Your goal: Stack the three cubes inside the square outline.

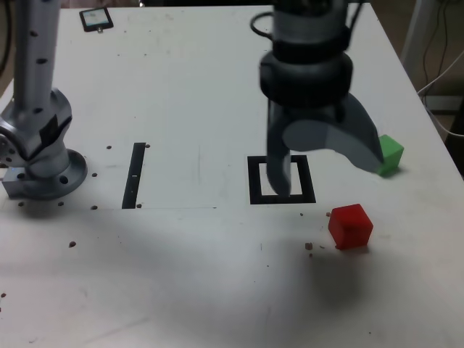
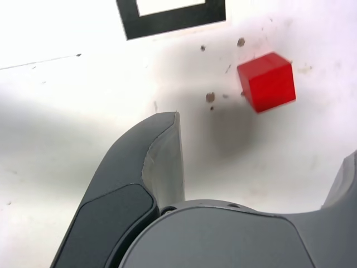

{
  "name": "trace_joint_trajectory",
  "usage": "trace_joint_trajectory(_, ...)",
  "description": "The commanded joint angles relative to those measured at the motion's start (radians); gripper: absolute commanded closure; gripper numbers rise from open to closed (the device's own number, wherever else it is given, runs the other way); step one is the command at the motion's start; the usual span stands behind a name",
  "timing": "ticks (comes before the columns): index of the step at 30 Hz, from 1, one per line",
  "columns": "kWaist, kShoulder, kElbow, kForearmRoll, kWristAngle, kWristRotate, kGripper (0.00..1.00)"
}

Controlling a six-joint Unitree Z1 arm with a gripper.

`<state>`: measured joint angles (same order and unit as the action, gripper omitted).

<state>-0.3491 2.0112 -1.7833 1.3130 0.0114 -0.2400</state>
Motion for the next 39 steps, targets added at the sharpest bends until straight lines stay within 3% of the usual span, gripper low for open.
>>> trace_joint_trajectory(1, 0.009, 0.030, -0.022, 0.003, -0.004, 0.012, 0.04)
trace_joint_trajectory(14, 0.037, 0.158, -0.034, -0.061, -0.027, 0.024, 0.14)
trace_joint_trajectory(26, 0.041, 0.208, -0.053, -0.081, 0.000, 0.024, 0.19)
trace_joint_trajectory(39, 0.042, 0.262, -0.108, -0.079, 0.003, 0.042, 0.24)
